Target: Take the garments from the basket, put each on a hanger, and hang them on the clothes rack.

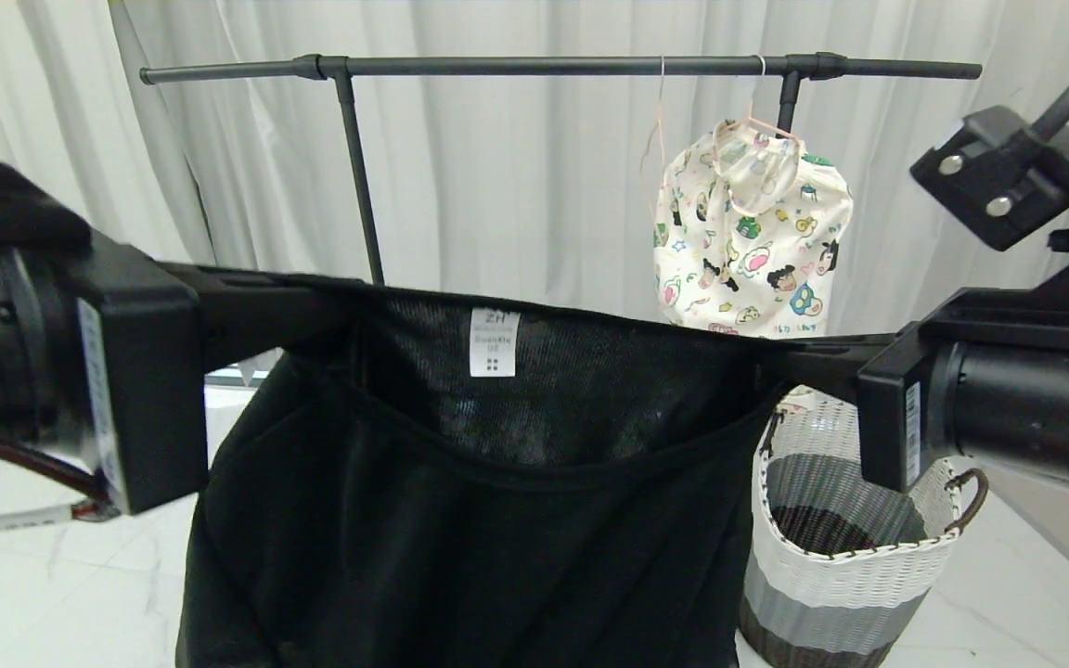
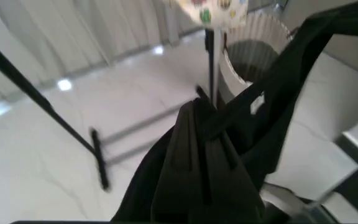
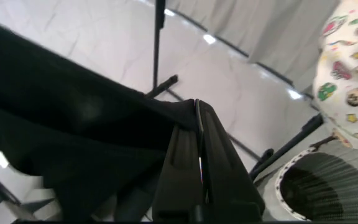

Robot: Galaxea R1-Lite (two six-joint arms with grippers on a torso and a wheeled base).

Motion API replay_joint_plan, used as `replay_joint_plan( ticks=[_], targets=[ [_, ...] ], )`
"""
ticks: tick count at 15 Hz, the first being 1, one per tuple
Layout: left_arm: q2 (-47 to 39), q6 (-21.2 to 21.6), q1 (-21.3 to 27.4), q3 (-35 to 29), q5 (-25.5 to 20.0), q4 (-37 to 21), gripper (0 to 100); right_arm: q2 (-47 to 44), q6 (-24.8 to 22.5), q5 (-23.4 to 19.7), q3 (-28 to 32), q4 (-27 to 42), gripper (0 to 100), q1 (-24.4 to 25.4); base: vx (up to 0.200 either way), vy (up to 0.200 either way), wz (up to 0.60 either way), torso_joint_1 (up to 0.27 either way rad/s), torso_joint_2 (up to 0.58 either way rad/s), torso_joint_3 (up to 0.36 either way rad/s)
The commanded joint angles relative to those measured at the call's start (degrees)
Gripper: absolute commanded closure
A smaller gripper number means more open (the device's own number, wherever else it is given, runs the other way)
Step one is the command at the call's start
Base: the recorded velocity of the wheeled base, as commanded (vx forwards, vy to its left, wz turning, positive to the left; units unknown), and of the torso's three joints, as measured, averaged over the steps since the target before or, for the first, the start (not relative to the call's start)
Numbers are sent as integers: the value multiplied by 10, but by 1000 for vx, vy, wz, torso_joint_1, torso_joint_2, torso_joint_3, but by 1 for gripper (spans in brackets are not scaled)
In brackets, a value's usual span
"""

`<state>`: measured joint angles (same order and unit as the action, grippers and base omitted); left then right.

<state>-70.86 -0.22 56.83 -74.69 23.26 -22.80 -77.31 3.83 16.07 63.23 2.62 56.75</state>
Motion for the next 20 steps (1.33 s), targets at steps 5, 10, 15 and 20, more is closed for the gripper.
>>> replay_joint_plan(
  ticks=[5,10,15,20],
  targets=[
    [-40,22,1,-107,-1,0,100,28,-58,1,102,14,100,-14,0,0,0,0,0,0],
    [-37,22,35,-107,-1,2,100,23,-116,2,221,114,100,-13,0,0,0,0,0,0],
    [-68,122,42,-110,-2,73,100,94,-114,9,281,317,100,-9,0,0,0,0,0,0],
    [-163,121,32,-164,-2,163,100,117,-98,1,286,368,100,145,0,0,0,0,0,0]
  ],
)
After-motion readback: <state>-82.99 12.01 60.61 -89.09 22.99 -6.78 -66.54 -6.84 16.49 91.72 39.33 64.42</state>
